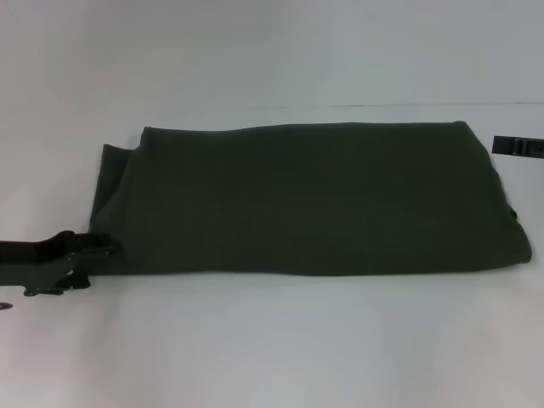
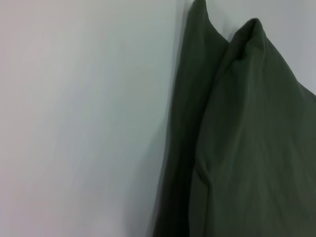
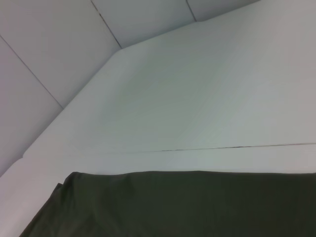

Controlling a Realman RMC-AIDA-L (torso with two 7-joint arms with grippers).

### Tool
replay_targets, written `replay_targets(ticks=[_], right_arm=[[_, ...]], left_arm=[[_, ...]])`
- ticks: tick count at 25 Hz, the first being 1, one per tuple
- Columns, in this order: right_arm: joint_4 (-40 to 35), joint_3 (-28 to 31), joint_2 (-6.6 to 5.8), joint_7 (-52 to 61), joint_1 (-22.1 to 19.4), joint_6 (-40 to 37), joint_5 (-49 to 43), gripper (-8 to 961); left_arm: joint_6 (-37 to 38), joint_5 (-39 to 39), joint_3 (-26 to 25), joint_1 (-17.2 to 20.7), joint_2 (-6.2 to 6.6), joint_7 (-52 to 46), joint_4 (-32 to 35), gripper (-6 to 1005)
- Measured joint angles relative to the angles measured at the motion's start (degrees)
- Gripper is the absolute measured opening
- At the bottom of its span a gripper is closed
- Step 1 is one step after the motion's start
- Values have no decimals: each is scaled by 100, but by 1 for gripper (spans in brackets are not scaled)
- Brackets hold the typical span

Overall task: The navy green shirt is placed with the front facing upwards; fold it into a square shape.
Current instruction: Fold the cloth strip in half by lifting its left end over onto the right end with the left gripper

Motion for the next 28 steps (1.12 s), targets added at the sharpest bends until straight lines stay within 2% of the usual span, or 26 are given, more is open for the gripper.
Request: replay_targets(ticks=[28], right_arm=[[1,9,-1,13,1,33,9,907]], left_arm=[[-356,22,0,-336,47,72,-99,868]])
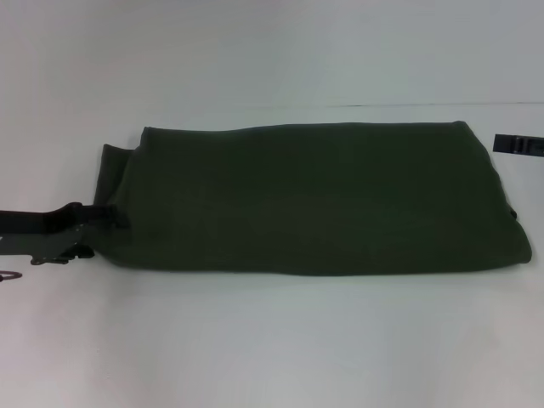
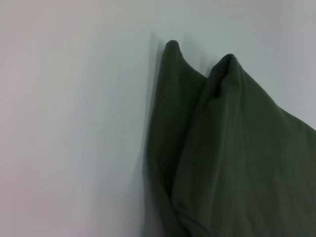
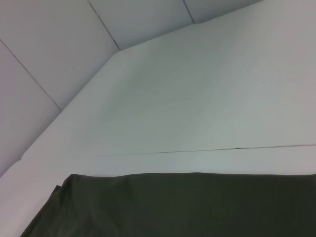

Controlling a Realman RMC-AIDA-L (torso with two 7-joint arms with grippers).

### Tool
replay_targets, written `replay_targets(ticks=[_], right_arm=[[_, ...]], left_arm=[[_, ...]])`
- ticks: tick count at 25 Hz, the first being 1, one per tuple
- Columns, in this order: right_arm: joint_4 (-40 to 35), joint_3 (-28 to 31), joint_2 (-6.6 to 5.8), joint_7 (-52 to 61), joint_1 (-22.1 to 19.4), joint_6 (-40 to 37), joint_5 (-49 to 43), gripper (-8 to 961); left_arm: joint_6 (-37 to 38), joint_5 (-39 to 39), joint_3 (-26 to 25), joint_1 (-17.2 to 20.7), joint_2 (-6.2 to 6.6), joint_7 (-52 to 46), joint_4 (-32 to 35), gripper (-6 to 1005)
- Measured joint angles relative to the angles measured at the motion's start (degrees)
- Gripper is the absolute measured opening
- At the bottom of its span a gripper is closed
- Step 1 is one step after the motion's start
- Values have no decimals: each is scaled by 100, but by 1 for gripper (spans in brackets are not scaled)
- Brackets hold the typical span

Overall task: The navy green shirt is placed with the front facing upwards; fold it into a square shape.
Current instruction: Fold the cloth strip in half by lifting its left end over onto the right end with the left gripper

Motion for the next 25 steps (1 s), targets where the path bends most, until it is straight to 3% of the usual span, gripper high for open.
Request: replay_targets(ticks=[15,25], right_arm=[[0,0,18,-2,-2,60,-1,904],[0,0,18,-3,-9,88,-1,899]], left_arm=[[-412,-21,146,13,-68,344,-5,864],[-449,34,158,17,-66,399,-26,574]])
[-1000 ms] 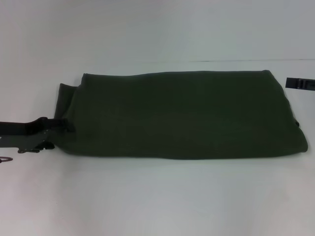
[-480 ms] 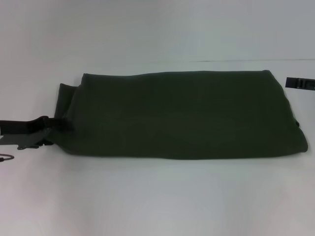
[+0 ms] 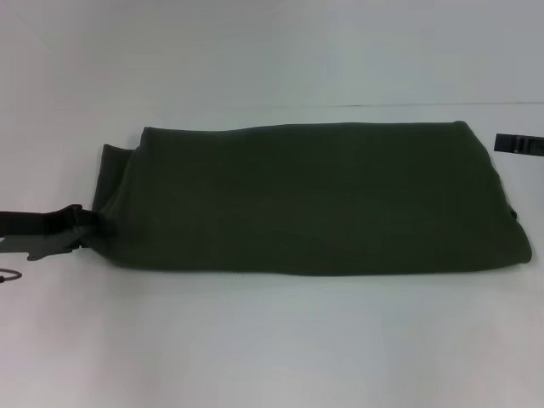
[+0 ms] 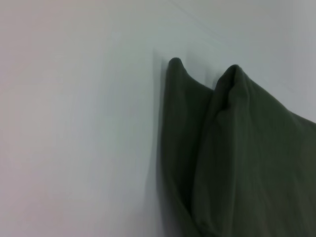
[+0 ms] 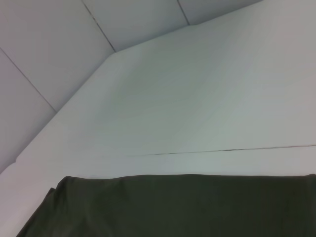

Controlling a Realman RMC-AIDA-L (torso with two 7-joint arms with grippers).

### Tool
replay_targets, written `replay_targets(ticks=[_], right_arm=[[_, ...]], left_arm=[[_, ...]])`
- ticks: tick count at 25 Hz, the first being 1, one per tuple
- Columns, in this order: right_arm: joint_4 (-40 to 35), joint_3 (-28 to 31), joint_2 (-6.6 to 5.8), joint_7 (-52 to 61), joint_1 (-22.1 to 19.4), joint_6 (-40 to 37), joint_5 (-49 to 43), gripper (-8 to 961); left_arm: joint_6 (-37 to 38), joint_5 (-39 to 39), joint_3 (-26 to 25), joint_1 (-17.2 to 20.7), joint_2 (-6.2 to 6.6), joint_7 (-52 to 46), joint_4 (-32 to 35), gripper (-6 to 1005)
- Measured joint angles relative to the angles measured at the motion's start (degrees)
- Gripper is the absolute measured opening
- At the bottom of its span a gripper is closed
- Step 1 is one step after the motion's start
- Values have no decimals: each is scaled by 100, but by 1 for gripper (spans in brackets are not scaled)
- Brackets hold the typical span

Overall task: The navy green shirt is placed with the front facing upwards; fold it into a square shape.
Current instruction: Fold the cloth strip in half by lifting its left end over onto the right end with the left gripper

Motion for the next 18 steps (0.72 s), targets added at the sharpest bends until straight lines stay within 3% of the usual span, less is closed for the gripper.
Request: replay_targets(ticks=[7,10,15,18], right_arm=[[0,0,17,-28,-24,50,0,899],[27,14,33,-33,-27,64,0,899],[45,122,187,-77,-43,89,29,900],[55,148,305,-135,-54,111,139,900]], left_arm=[[-12,24,0,26,0,-4,-20,417],[1,29,-21,105,-2,3,29,257],[105,-126,-96,373,-16,112,307,15],[187,-316,-146,569,-17,226,507,16]])
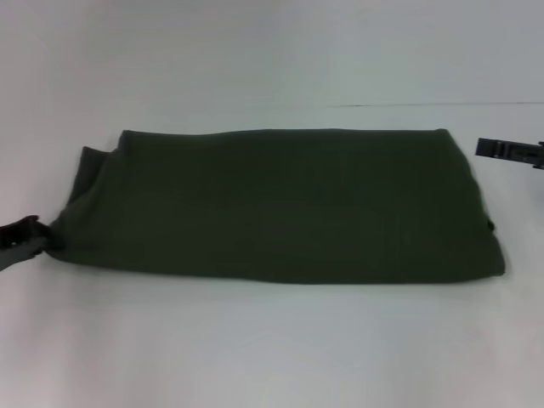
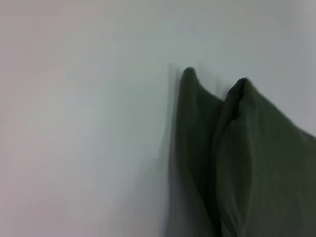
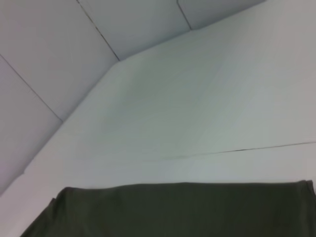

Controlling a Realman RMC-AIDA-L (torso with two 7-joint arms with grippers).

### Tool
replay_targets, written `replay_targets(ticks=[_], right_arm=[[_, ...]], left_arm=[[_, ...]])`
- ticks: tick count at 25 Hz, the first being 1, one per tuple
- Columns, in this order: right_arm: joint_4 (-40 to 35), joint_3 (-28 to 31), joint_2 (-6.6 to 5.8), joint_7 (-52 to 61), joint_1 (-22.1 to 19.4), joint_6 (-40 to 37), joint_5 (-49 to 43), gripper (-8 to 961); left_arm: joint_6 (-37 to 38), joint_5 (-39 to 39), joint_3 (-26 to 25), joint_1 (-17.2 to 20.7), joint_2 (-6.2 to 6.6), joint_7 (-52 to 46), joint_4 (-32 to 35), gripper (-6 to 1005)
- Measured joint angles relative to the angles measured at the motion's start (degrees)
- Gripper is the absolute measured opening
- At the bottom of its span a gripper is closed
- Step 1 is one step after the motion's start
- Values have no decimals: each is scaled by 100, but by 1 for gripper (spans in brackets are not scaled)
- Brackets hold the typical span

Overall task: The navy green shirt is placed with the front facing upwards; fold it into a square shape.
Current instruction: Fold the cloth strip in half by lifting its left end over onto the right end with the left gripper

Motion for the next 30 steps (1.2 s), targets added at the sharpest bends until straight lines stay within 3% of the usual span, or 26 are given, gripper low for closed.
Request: replay_targets(ticks=[6,13,18,24,27,30], right_arm=[[11,-6,281,-122,-7,119,232,900],[69,-59,517,-205,107,278,392,899],[188,-71,557,-205,252,372,392,899],[206,-78,530,-243,296,411,392,900],[215,-42,505,-270,254,394,391,900],[219,-13,488,-330,162,360,463,900]], left_arm=[[64,-139,-507,311,45,382,317,16],[102,-53,-1330,635,254,765,642,16],[99,-27,-1518,840,306,785,878,17],[333,-141,-1535,807,289,794,913,17],[791,-561,-1519,709,254,861,910,17],[1430,-1365,-1448,516,123,1099,825,17]])
